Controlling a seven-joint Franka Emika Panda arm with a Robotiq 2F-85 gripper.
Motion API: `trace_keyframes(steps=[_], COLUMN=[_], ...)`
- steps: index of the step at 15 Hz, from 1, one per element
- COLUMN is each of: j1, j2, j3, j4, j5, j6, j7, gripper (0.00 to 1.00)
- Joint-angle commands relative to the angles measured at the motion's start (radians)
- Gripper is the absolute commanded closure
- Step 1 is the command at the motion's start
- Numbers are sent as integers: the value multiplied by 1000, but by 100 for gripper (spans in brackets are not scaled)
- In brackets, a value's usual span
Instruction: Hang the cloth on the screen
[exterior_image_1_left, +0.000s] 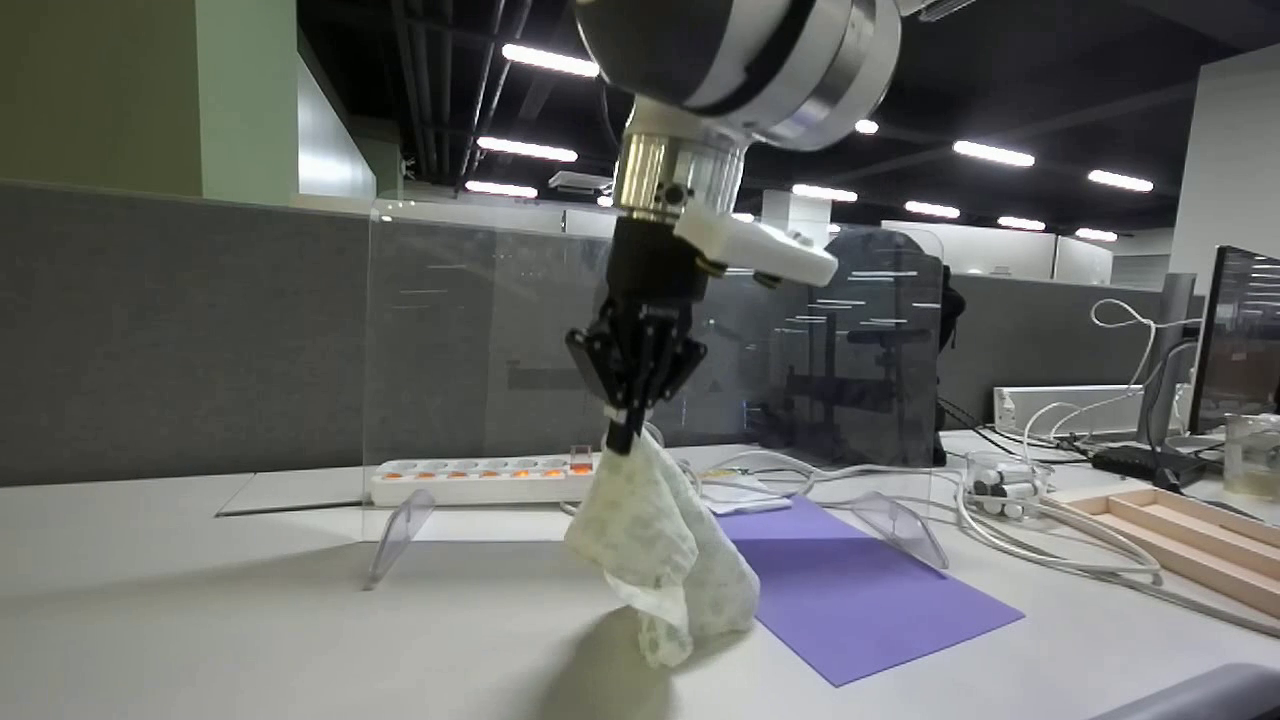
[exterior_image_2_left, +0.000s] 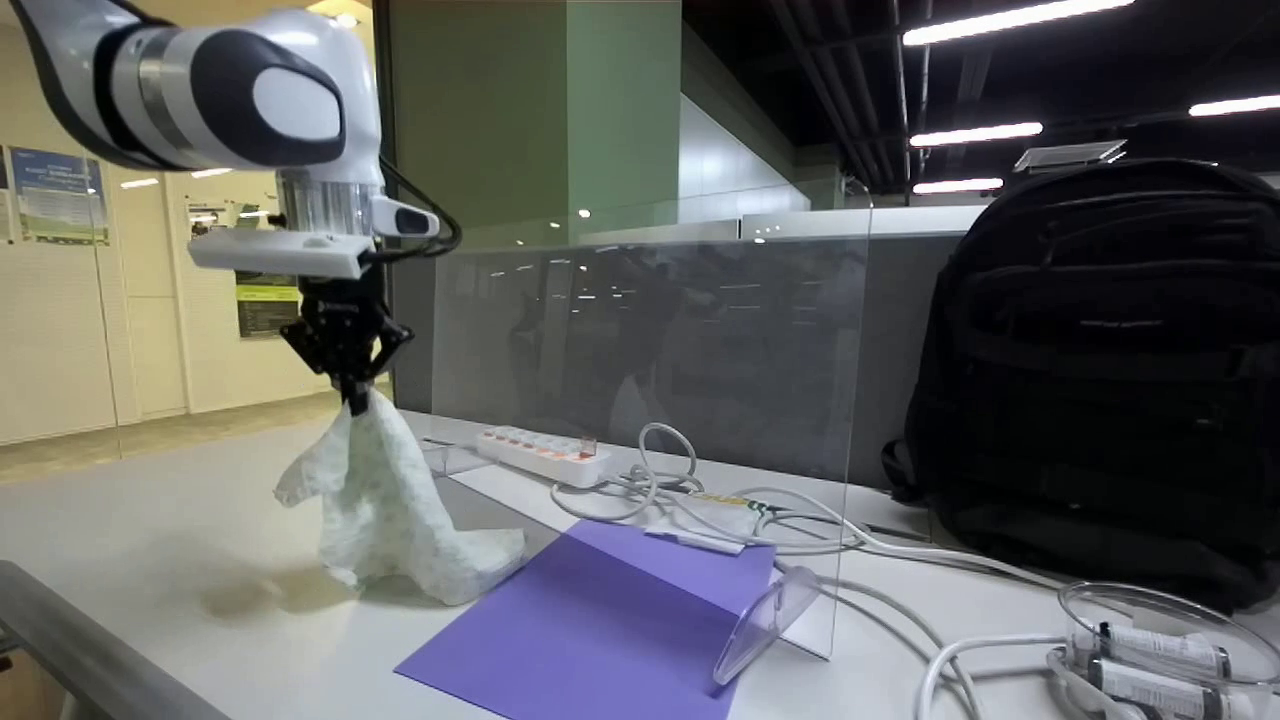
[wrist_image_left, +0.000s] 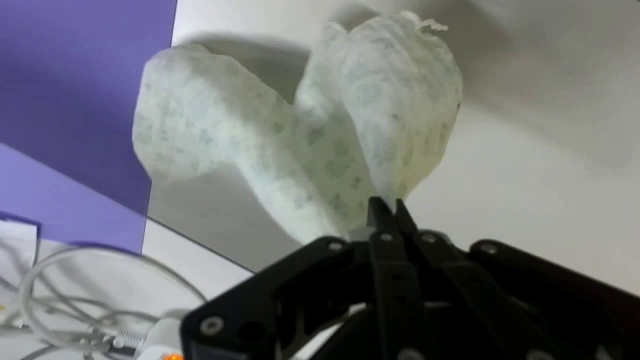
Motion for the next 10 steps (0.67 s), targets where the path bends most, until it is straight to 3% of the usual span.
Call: trace_keyframes(steps=[1, 4, 5, 10], j1=[49, 80, 80, 94], j2=[-200, -309, -250, -258], j3=[-67, -134, -113, -128], j4=[42, 93, 70, 64], j5=[-1, 14, -15, -14], j6=[-187, -283, -223, -231], j7=[-7, -40, -3, -11], gripper=[100, 100, 100, 100])
